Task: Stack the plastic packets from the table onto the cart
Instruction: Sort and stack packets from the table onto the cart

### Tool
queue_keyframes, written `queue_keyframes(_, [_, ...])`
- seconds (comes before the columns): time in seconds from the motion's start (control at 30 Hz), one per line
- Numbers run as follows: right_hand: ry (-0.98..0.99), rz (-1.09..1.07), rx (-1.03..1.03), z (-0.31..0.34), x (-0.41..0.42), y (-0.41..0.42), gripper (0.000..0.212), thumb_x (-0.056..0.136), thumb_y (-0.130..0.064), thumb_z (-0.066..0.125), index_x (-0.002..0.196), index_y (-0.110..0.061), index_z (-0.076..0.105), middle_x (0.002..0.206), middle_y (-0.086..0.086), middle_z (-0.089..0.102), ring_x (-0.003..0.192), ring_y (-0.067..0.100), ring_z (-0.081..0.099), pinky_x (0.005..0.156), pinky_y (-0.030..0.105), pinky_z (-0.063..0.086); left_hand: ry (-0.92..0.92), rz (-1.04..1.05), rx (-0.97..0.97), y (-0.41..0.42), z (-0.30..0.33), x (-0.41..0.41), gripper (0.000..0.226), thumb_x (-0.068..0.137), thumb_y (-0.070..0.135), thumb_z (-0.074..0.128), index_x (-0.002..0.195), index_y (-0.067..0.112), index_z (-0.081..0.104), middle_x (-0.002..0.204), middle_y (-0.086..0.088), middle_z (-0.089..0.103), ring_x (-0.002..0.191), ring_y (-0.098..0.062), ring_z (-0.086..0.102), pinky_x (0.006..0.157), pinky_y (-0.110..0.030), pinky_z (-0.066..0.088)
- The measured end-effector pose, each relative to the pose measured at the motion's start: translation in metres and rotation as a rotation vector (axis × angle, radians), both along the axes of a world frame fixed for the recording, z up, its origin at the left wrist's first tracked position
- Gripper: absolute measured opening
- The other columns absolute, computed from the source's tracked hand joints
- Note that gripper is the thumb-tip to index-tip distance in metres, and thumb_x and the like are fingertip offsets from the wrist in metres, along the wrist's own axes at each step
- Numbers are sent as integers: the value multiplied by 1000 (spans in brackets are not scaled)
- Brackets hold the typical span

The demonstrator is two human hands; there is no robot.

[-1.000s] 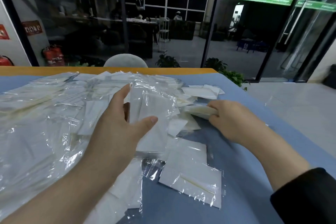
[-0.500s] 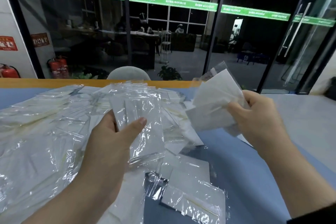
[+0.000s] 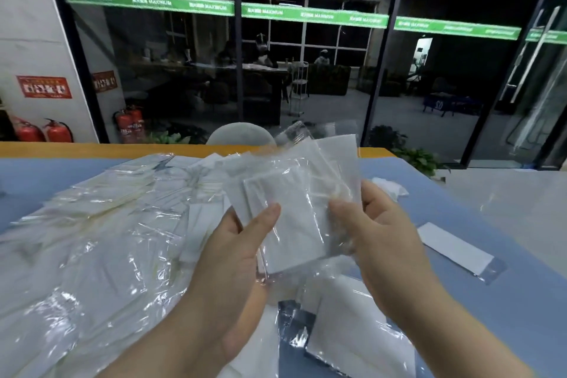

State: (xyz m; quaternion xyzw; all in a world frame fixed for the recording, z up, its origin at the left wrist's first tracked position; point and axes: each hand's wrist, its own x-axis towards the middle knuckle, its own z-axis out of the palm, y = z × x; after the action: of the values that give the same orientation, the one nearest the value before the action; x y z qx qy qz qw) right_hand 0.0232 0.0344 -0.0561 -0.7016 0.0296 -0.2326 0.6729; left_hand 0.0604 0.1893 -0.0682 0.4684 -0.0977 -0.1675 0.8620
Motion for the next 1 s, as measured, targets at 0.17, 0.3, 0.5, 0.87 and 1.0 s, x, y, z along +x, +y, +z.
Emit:
queue_keyframes(0.17, [209, 91, -122, -6, -2, 9, 31, 104, -13, 43, 93, -20, 72, 68, -2, 54, 59, 13, 48, 60, 30, 44, -25, 118, -18, 1, 1, 2, 27, 94, 21, 62, 121, 23, 65, 116, -7, 75, 110, -30, 71, 90, -62, 55])
queue_keyframes(0.3, [279, 178, -47, -13, -2, 12, 28, 98, -60, 47, 103, -48, 72, 92, -21, 73, 89, -1, 68, 84, 22, 52, -48, 175, 36, 1, -4, 5, 25, 97, 17, 64, 119, 29, 62, 118, -2, 74, 112, -28, 70, 95, -64, 53])
queue_keyframes(0.5, [181, 405, -4, -3, -9, 23, 24, 101, -26, 56, 123, -34, 60, 109, -13, 75, 93, 17, 76, 72, 37, 63, -181, 80, 120, -3, -9, 4, 75, 93, 19, 72, 141, 63, 33, 136, 8, 65, 120, -17, 66, 104, -50, 50])
queue_keyframes(0.87, [258, 217, -952, -3, -7, -24, 23, 84, -53, 74, 101, -52, 59, 97, -31, 62, 89, -7, 59, 82, 20, 50, -452, 388, 482, 4, -8, 12, 72, 80, 86, 48, 93, 20, 73, 85, 11, 69, 81, -3, 61, 71, -19, 43])
queue_keyframes(1.0, [262, 163, -919, -13, -6, -29, 60, 70, -64, 79, 114, -65, 38, 113, -38, 50, 109, -16, 48, 90, 26, 47, -454, 362, 532, 2, -10, 9, 67, 77, 70, 58, 81, 4, 69, 71, -10, 59, 66, -12, 48, 60, -26, 38])
